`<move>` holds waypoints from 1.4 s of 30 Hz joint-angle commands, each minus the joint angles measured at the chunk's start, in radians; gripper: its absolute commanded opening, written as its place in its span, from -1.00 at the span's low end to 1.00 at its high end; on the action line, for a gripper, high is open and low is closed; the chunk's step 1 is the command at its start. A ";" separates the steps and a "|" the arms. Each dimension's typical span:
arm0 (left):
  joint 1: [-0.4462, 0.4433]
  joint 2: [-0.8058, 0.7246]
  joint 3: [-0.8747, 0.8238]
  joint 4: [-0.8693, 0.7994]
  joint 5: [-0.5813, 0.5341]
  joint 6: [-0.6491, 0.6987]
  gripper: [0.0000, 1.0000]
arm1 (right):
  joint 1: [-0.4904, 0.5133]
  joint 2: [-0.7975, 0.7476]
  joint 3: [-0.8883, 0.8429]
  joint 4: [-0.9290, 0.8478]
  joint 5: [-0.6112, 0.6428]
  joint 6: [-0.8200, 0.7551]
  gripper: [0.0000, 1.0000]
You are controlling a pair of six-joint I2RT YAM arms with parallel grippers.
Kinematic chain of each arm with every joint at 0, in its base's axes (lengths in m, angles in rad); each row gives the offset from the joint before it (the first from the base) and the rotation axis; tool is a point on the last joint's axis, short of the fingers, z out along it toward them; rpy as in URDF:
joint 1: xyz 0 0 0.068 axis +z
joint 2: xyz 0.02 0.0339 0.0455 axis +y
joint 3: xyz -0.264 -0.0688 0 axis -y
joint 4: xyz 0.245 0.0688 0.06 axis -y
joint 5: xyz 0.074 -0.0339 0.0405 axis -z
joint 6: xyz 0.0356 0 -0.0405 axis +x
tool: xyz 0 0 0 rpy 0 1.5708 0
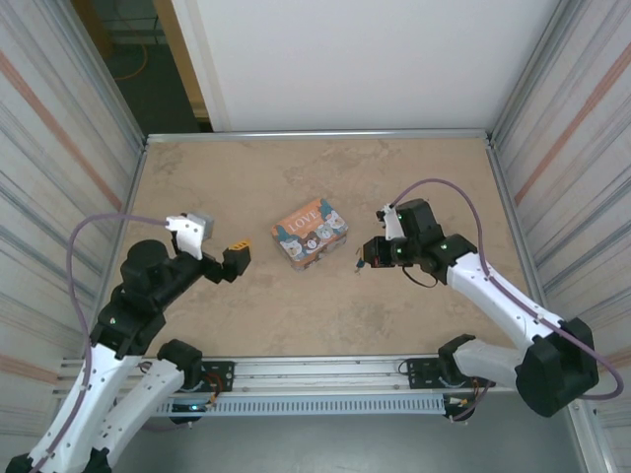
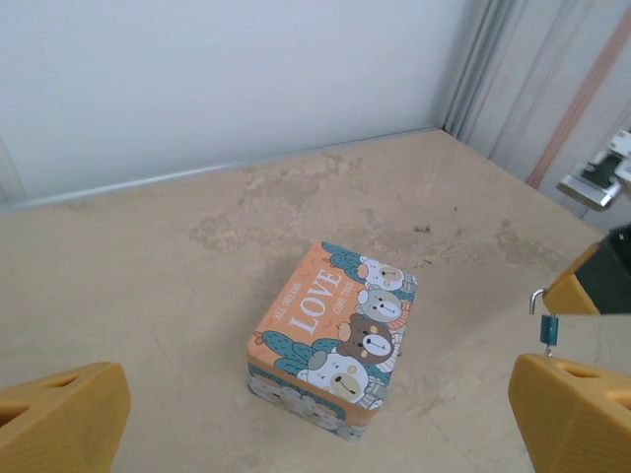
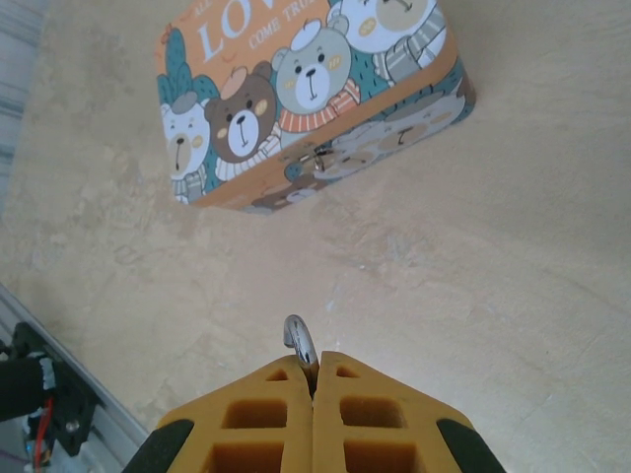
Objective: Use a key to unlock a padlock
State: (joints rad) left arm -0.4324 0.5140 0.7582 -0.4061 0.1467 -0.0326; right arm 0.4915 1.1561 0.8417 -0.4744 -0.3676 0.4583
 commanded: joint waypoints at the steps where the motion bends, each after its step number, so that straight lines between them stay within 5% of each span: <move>1: 0.005 -0.032 -0.076 0.038 0.055 0.170 0.97 | 0.005 0.042 0.062 -0.138 -0.031 -0.018 -1.00; 7: 0.005 -0.121 -0.228 0.156 0.044 0.223 0.97 | 0.010 0.093 0.107 -0.224 -0.059 -0.024 -1.00; 13: 0.006 -0.128 -0.219 0.104 -0.046 0.228 0.97 | 0.024 0.127 0.129 -0.302 -0.071 -0.044 -1.00; 22: 0.023 -0.116 -0.242 0.148 -0.012 0.176 0.97 | 0.057 0.172 0.159 -0.392 -0.045 -0.072 -1.00; 42: 0.062 -0.108 -0.244 0.144 0.005 0.155 0.97 | 0.121 0.347 0.160 -0.358 -0.018 -0.078 -1.00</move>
State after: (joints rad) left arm -0.3801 0.4046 0.5251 -0.2863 0.1375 0.1310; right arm 0.6033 1.4803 0.9726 -0.8352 -0.3893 0.4057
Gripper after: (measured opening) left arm 0.987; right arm 0.059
